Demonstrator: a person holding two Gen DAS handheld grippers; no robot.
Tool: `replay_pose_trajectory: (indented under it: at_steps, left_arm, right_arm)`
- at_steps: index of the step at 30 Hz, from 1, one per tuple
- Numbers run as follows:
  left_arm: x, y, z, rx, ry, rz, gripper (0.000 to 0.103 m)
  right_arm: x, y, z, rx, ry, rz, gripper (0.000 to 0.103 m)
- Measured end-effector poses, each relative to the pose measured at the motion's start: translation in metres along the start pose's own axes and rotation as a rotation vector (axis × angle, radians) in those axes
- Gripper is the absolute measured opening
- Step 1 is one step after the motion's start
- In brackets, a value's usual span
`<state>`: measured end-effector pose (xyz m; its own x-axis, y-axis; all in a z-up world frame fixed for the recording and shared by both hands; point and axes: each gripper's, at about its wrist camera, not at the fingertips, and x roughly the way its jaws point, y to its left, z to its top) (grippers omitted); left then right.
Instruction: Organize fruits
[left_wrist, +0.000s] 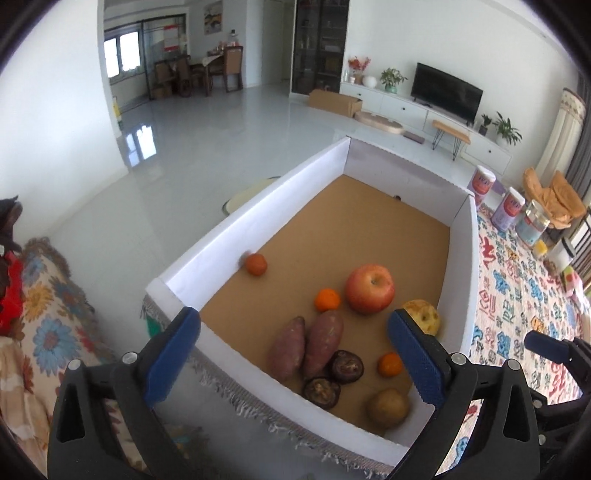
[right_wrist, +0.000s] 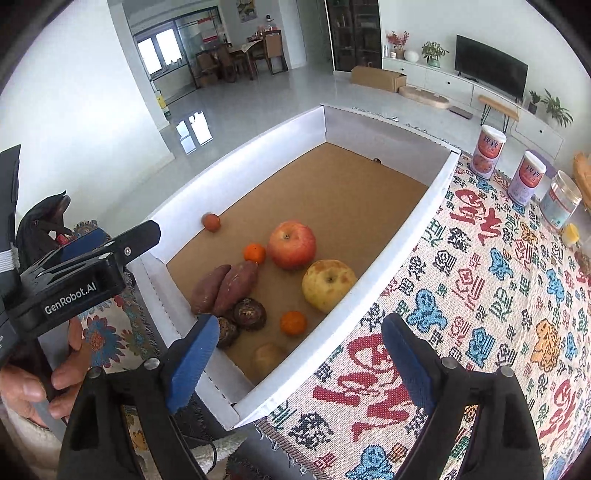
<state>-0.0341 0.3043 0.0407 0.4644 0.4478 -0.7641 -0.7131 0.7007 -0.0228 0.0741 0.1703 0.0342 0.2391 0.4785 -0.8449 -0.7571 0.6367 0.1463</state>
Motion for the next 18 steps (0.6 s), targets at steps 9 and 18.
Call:
replay_pose_trajectory:
  at_steps: [9, 18]
  left_arm:
    - [0.005, 0.003, -0.021, 0.083, 0.079, 0.083, 0.102]
    - [0.001, 0.011, -0.020, 0.071, 0.098, 0.024, 0.102]
  right_arm:
    - [0.015, 0.015, -0.003, 0.044, 0.018, 0.021, 0.089]
    - [0.023, 0.029, 0.004, -0.013, 0.042, -0.101, 0.089]
